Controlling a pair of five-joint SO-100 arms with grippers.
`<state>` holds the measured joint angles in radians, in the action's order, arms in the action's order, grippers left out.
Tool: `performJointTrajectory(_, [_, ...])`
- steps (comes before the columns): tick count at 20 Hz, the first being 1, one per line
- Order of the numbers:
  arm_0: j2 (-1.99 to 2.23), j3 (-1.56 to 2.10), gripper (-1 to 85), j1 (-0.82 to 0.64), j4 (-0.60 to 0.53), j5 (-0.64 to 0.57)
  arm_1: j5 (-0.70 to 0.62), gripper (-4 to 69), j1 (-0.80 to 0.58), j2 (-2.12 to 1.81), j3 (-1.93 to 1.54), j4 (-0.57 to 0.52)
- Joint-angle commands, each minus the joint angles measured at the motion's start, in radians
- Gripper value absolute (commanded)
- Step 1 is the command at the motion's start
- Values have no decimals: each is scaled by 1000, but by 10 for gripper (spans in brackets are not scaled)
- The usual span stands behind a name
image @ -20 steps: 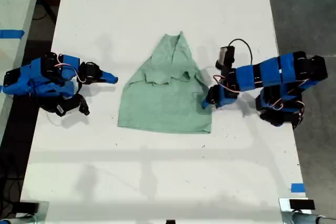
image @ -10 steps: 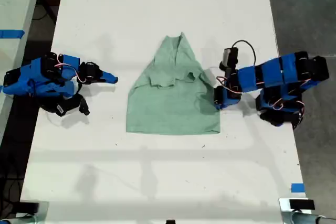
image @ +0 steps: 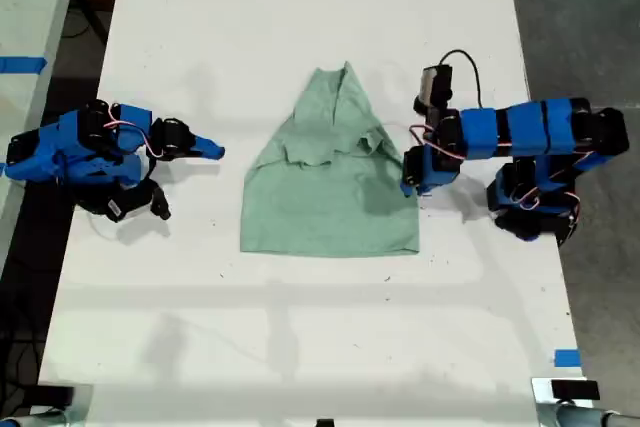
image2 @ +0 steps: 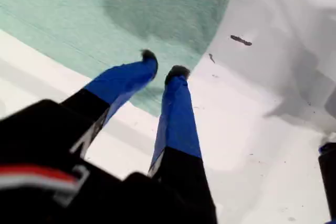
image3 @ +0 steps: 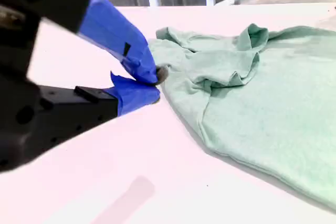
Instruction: Fold t shirt
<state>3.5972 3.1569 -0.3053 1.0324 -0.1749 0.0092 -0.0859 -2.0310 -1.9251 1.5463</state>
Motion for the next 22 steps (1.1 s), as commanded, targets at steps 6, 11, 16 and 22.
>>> performJointTrajectory(6, [8,-3,0,17,8,15,41,163,8,-17,-362,-334])
performJointTrajectory(11, [8,-3,0,17,8,17,14,19,-6,-12,-453,-437])
performJointTrajectory(16, [8,-3,0,18,8,17,32,19,-15,-117,-268,-198])
performJointTrajectory(22, [8,-3,0,17,8,17,-101,19,37,195,383,23])
